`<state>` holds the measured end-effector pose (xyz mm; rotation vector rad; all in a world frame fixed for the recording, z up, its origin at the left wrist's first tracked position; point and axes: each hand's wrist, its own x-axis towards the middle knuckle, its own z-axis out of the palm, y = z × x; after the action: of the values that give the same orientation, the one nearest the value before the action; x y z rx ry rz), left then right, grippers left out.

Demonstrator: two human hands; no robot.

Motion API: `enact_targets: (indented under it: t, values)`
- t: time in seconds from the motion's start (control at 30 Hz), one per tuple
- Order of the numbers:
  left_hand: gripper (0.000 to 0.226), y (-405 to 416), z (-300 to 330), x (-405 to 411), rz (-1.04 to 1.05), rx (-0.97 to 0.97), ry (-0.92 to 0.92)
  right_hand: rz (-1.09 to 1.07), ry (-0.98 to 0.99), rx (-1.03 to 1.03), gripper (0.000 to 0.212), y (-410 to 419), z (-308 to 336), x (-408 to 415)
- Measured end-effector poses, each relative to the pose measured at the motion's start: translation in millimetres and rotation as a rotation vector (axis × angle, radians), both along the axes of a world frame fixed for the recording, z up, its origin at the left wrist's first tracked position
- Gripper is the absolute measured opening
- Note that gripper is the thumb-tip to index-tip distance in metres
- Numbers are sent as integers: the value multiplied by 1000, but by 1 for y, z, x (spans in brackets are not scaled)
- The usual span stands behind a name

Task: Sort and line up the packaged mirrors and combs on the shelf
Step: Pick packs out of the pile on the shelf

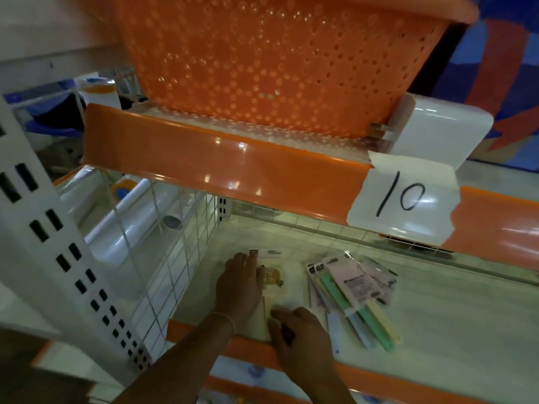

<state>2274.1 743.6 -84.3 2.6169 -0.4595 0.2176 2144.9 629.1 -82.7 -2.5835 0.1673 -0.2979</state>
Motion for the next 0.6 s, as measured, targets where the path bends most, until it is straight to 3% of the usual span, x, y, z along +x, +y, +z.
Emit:
enact_targets:
  t: [0.13, 0.27, 0.47, 0.6]
  values:
    - [41, 1, -12, 0, -203, 59, -69, 89, -62, -21, 23, 0, -1, -5]
    - [75, 5, -14, -2, -392, 117, 41, 152, 9, 120, 33, -6, 5, -11]
    - [98, 14, -16, -10, -378, 125, 10, -5, -32, 449, 26, -10, 13, -10]
    - [96, 12, -15, -12, -361, 108, 14, -195, -167, 413, 31, -10, 7, -7]
